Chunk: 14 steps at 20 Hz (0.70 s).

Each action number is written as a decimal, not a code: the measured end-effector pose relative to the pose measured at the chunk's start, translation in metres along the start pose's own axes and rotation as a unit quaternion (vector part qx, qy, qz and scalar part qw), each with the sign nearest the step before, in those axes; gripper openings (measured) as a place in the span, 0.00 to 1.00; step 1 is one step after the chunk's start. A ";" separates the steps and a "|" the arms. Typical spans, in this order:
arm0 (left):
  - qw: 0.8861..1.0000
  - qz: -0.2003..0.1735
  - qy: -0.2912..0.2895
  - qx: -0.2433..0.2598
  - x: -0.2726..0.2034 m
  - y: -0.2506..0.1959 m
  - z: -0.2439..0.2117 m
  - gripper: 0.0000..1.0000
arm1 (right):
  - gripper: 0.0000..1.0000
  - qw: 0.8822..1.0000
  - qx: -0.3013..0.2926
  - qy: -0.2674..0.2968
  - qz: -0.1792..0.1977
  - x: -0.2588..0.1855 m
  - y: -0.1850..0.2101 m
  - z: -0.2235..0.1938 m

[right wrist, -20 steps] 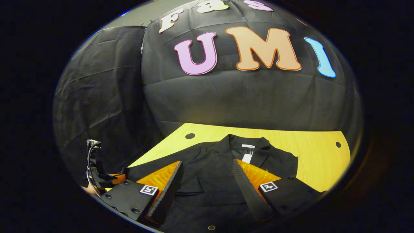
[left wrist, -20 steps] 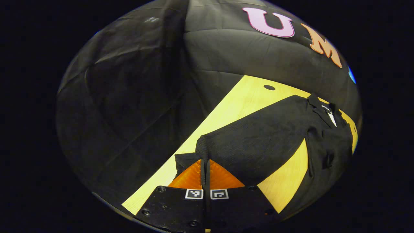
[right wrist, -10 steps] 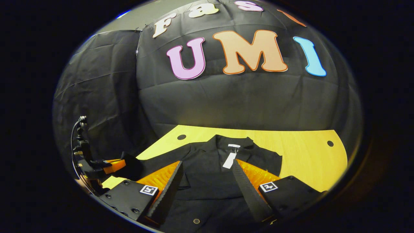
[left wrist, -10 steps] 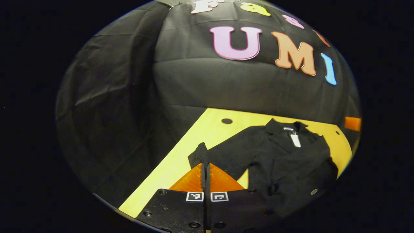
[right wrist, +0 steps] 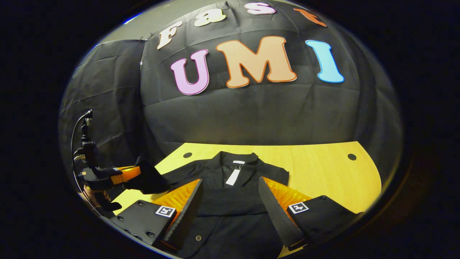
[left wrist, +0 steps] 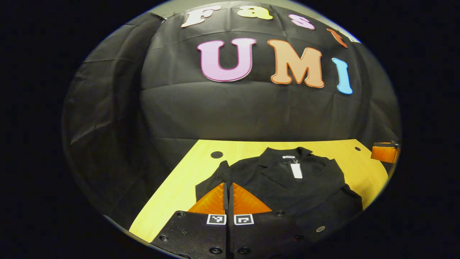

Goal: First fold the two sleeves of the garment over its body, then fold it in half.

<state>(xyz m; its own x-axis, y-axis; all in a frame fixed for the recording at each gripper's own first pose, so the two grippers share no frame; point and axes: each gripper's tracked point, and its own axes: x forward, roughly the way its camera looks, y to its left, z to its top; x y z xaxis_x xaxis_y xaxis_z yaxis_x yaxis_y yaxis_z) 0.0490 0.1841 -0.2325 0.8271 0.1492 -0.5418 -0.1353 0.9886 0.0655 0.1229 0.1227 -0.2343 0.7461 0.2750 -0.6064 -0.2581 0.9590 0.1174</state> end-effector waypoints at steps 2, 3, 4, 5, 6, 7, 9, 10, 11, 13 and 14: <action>1.000 -0.017 -0.002 0.007 0.004 -0.024 0.008 0.00 | 0.98 1.000 0.009 -0.002 -0.010 -0.007 -0.016 -0.001; 1.000 -0.027 -0.004 0.012 0.007 -0.035 0.011 0.00 | 0.98 1.000 0.013 -0.003 -0.014 -0.010 -0.024 -0.002; 0.999 -0.037 -0.005 0.017 0.009 -0.048 0.014 0.00 | 0.98 1.000 0.017 -0.004 -0.019 -0.013 -0.032 -0.003; 0.999 -0.047 -0.006 0.023 0.022 -0.067 0.029 0.00 | 0.98 0.999 0.021 -0.004 -0.024 -0.018 -0.040 -0.004; 0.998 -0.056 -0.007 0.029 0.025 -0.081 0.032 0.00 | 0.94 0.999 0.024 -0.005 -0.028 -0.021 -0.048 -0.005; 0.997 -0.064 -0.007 0.035 0.028 -0.095 0.034 0.00 | 0.98 0.999 0.028 -0.005 -0.034 -0.026 -0.057 -0.006; 0.996 -0.081 -0.006 0.044 0.034 -0.123 0.036 0.00 | 0.98 0.998 0.037 -0.005 -0.043 -0.032 -0.074 -0.010; 0.995 -0.090 -0.006 0.048 0.037 -0.137 0.036 0.00 | 0.98 0.998 0.042 -0.004 -0.048 -0.035 -0.082 -0.012; 0.994 -0.098 -0.003 0.052 0.038 -0.149 0.037 0.00 | 0.98 0.997 0.047 -0.004 -0.052 -0.038 -0.091 -0.013; 0.991 -0.118 -0.001 0.059 0.042 -0.177 0.036 0.00 | 0.98 0.996 0.057 -0.006 -0.062 -0.044 -0.107 -0.016; 0.990 -0.127 0.000 0.063 0.043 -0.190 0.035 0.00 | 0.98 0.996 0.060 -0.006 -0.067 -0.048 -0.115 -0.016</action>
<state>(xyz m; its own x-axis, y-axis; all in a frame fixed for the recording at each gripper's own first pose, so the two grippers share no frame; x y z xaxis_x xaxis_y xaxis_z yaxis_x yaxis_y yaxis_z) 0.1298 0.0036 -0.2389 0.8254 -0.1040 -0.5549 0.1462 0.9887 0.0321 0.1070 -0.0015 -0.2317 0.7770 0.1441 -0.6128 -0.0813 0.9883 0.1293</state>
